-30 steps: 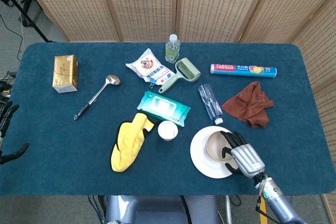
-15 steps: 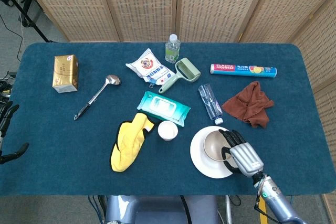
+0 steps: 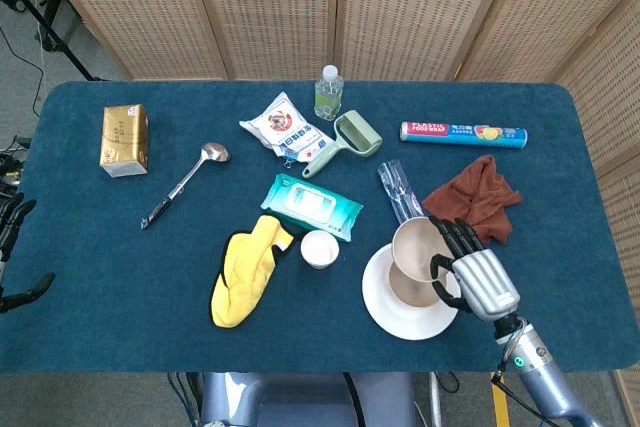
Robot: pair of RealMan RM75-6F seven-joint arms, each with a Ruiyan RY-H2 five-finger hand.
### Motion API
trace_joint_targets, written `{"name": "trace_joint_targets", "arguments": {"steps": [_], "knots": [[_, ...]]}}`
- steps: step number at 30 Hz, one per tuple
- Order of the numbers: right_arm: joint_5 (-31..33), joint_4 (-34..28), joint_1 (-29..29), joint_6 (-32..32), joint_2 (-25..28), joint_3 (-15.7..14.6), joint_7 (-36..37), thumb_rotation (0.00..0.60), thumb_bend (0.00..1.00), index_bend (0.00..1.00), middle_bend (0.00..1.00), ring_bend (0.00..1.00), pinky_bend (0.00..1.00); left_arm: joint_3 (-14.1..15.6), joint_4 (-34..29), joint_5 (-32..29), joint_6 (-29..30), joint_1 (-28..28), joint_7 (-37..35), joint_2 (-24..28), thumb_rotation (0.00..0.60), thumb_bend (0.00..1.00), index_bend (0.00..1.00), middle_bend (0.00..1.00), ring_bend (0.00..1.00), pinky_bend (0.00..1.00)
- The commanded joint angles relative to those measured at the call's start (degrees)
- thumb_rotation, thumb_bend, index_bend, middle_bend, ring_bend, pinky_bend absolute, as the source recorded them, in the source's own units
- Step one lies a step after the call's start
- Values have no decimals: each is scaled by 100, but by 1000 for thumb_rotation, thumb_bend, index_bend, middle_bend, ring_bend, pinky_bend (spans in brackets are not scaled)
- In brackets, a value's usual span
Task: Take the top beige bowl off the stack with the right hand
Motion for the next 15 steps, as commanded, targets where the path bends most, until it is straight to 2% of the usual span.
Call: {"name": "trace_joint_targets", "arguments": {"steps": [1,4,7,15], "knots": [[495,199,135,-127,62,330,-126,600,527,672,0,0,0,2,-5,1,-5,-3,6,-2,600,248,0,0,0,0],[1097,726,303,-463,-22,577,-237,600,542,679,0,0,0,7,-12,7,-12,-8,39,-14,600,248,0,0,0,0],[1458,1089,376,-672,-153,650,-303,600,539,683,0,0,0,7,-29,-5,-25,-13,41,-14,600,248,0,0,0,0],[1776,1816,254,-809,-427,495,-167,600,568,691,0,0,0,-10,-16,-72,-70,-32,-20,12,600,248,0,0,0,0]]}}
